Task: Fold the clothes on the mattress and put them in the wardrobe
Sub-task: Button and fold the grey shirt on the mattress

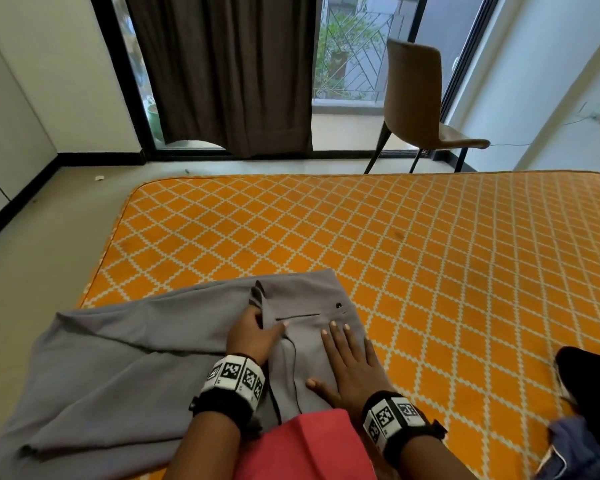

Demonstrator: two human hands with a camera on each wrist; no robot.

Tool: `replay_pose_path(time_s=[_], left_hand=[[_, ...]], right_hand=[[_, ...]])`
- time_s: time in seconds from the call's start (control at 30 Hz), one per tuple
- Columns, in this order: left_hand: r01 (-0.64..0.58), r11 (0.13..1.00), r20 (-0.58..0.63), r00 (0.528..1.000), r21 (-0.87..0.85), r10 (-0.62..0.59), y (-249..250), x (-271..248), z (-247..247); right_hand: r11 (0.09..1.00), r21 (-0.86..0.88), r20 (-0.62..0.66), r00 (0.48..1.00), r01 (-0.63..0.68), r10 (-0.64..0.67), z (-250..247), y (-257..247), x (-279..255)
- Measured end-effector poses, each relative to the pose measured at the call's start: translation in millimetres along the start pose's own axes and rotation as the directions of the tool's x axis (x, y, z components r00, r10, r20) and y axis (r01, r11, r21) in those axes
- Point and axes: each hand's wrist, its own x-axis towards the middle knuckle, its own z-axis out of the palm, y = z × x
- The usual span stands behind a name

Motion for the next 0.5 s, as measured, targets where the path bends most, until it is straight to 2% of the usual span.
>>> replay_pose_path(time_s=[0.07,0.13,0.27,0.37,0.5], left_hand=[[-0.071,0.997,0.059,0.996,0.037,0.069,14.2,-1.8,1.7],[-0.135,0.986,0.191,0.975,0.096,0.115,22.3,1.6,5.0],[-0.196,0.936,0.394,0.916,0.291,0.069,22.1,6.9,9.4],[-0.264,0.897,0.442,0.893,0.355,0.087,18.5,7.7,13.7],[-0.376,0.888,0.452,0.862,0.267,0.229,29.7,15.2,12.5]], right_hand=[[1.000,0.010,0.022,1.000,-0.008,0.008,0.7,-0.7,-0.3],[1.000,0.013,0.045,0.999,-0.016,0.016,-0.8,-0.3,-1.0],[1.000,-0.021,0.068,0.998,-0.010,0.011,-6.4,1.2,-2.6],[0.999,-0.039,-0.011,0.999,0.037,-0.037,-11.2,9.2,-6.8],[0.998,-0.030,-0.074,0.996,0.054,-0.056,-24.4,18.0,-7.2]])
